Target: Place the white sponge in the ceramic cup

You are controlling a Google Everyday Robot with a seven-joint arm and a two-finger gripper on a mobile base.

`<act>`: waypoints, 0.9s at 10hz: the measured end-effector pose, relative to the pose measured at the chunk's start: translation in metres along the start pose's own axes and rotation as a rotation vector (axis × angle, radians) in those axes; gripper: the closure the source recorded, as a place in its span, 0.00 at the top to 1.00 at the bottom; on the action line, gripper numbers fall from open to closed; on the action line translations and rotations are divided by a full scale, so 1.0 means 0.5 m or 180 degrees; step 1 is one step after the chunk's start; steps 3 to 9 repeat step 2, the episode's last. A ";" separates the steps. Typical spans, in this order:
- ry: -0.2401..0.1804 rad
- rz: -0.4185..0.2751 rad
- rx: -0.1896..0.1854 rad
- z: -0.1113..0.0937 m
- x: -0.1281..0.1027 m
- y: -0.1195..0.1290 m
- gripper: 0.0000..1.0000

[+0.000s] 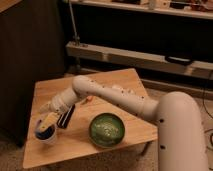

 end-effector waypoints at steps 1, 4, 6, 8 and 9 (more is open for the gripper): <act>-0.0016 0.0033 -0.0027 -0.015 0.003 -0.002 0.80; -0.0025 0.0118 -0.0052 -0.031 0.004 -0.005 0.80; -0.0025 0.0118 -0.0052 -0.031 0.004 -0.005 0.80; -0.0025 0.0118 -0.0052 -0.031 0.004 -0.005 0.80; -0.0025 0.0118 -0.0052 -0.031 0.004 -0.005 0.80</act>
